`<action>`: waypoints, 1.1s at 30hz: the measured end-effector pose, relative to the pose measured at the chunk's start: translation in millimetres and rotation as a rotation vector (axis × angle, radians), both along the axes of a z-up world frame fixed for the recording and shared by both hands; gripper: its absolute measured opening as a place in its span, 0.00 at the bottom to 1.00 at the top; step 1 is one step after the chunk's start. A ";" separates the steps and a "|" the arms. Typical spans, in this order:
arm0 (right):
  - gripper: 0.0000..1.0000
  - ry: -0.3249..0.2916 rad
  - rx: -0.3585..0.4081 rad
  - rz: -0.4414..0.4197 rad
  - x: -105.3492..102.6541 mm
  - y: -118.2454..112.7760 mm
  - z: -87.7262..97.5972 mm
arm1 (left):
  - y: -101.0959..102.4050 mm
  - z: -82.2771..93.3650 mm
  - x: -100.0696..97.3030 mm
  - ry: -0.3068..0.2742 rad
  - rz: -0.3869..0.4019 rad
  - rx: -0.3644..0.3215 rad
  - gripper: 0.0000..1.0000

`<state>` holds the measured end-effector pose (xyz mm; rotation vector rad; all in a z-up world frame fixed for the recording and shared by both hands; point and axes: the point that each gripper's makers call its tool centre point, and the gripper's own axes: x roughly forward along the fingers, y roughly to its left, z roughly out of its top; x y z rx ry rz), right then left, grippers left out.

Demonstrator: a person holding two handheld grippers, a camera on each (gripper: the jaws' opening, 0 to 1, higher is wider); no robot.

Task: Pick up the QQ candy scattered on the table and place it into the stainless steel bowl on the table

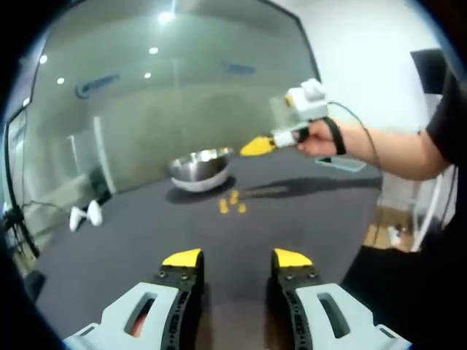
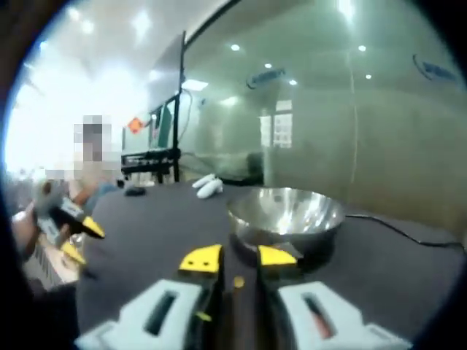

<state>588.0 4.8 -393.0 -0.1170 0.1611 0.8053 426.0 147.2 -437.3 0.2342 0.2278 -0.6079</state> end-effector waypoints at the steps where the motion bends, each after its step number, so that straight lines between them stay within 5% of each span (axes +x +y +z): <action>1: 0.18 0.005 -0.008 0.004 0.0 -3.4 -4.2 | -0.5 -0.3 0.0 -0.001 -0.001 0.001 0.39; 7: 0.18 0.070 0.000 0.019 -12.4 -11.2 -24.5 | -4.7 0.3 1.6 -0.006 -0.012 0.005 0.39; 15: 0.17 0.038 -0.046 0.031 -10.8 -4.3 -28.9 | -9.7 0.0 3.0 -0.007 -0.026 0.010 0.39; 33: 0.18 0.070 -0.134 0.026 10.1 16.1 -65.4 | -7.3 2.3 2.7 -0.008 -0.024 -0.006 0.39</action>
